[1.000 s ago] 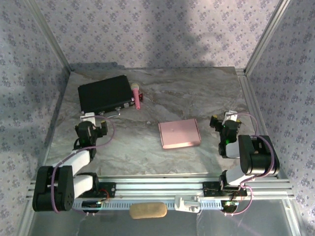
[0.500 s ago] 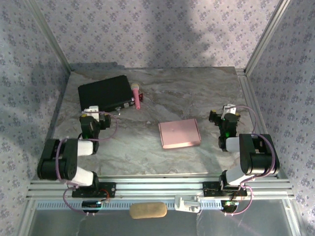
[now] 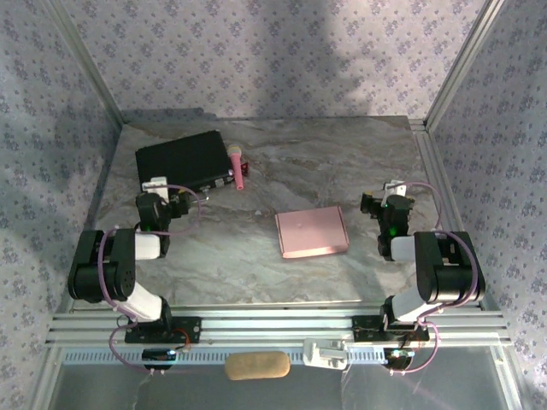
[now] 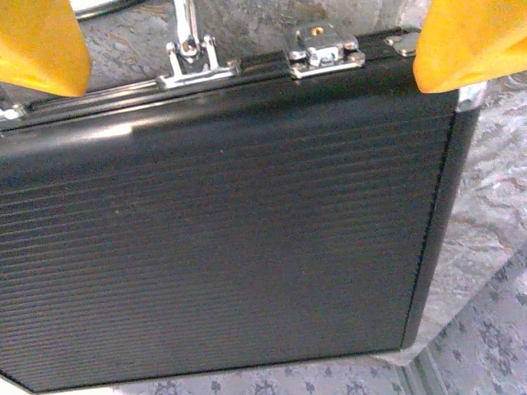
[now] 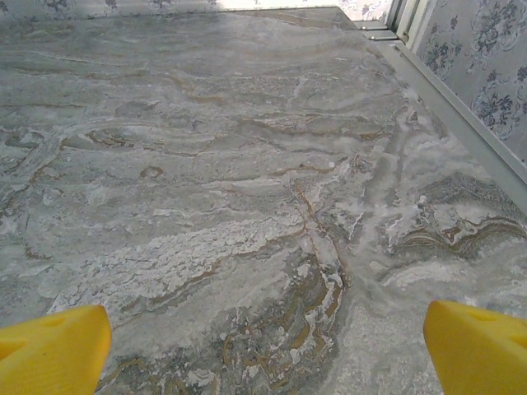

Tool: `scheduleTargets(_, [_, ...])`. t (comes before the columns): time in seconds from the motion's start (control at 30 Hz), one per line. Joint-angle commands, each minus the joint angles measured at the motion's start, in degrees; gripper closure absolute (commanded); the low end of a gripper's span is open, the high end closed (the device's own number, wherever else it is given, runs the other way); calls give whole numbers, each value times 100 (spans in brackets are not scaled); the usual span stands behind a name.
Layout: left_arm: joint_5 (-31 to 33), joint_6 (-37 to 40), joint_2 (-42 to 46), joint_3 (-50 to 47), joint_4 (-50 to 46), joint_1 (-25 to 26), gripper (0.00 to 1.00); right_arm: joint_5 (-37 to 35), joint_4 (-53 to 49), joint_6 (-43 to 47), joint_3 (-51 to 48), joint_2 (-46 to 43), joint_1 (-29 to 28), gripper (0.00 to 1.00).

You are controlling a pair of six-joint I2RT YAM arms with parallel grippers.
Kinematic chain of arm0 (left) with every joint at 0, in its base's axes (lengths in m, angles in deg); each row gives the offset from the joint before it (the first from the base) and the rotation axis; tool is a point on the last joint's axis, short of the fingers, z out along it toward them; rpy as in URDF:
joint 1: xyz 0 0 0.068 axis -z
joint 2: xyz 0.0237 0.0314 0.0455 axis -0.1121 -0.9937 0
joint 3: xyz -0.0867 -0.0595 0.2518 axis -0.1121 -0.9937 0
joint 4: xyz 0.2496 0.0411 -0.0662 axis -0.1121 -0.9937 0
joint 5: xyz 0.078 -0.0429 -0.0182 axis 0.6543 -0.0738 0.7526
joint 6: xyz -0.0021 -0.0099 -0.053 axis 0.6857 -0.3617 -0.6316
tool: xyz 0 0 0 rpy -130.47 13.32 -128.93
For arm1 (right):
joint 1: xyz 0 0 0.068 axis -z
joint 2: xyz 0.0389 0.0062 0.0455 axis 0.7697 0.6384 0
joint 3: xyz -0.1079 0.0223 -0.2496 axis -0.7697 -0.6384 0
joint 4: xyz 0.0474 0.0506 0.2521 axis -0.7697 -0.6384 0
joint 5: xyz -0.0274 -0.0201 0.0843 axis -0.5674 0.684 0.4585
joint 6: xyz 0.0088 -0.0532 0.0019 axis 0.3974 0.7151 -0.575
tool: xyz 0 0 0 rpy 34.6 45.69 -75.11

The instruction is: Fold the paper box

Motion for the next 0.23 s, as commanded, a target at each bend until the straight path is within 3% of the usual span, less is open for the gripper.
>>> scheduleTargets(0.0, [-95,-91,2,38,-47,-5,0,-126,-42,122,124,73,-13,1])
scheduleTargets(0.2, [-80,-77,0,60,-69,3,0,-203,7,136,102,58,-44,1])
